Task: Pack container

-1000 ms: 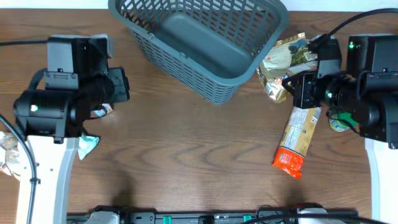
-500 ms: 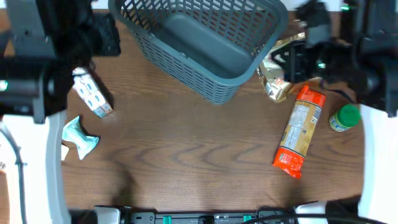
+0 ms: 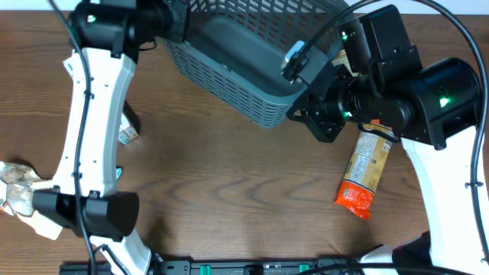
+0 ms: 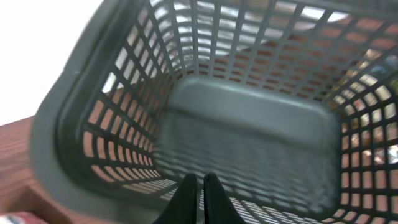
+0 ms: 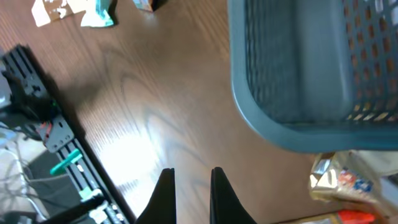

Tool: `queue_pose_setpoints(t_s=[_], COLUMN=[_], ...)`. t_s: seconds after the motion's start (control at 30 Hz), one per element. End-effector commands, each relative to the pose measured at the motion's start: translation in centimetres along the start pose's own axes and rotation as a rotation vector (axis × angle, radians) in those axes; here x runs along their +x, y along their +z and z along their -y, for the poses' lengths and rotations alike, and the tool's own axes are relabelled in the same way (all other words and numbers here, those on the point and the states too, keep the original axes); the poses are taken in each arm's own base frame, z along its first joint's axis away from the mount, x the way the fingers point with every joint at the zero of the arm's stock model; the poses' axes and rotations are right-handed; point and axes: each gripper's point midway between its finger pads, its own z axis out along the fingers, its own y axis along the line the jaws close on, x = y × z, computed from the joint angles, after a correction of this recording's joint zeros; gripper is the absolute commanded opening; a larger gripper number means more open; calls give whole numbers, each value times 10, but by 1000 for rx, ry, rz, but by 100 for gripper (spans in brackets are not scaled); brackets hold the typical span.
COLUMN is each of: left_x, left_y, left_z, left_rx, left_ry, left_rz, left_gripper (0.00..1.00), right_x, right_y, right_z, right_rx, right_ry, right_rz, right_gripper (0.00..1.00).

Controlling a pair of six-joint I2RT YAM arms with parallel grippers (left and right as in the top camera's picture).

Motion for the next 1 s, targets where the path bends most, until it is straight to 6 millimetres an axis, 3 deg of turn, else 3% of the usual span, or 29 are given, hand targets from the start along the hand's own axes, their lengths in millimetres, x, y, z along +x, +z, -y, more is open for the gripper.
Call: queue_pose_setpoints(t_s=[0.0, 0.2, 0.53, 0.77, 0.97], left_x=[-2, 7, 9, 12, 21], left_y=[8, 23, 23, 23, 38], left_z=[1, -1, -11, -25, -26], left_rx=[15, 20, 3, -19, -10], left_ry=[50, 43, 44, 33, 26], left_rz=[2, -36, -41, -47, -82], left_gripper=[6, 6, 5, 6, 5], right_x=[1, 5, 16, 19, 18], right_y=[6, 40, 101, 122, 124], right_z=[-2, 8, 26, 32, 32], right_rx=[-11, -47, -116, -138, -139], right_ry=[-94, -120, -99, -88, -88], right_rz=[-18, -105, -252, -292, -288], right_gripper=[1, 1, 1, 1, 1])
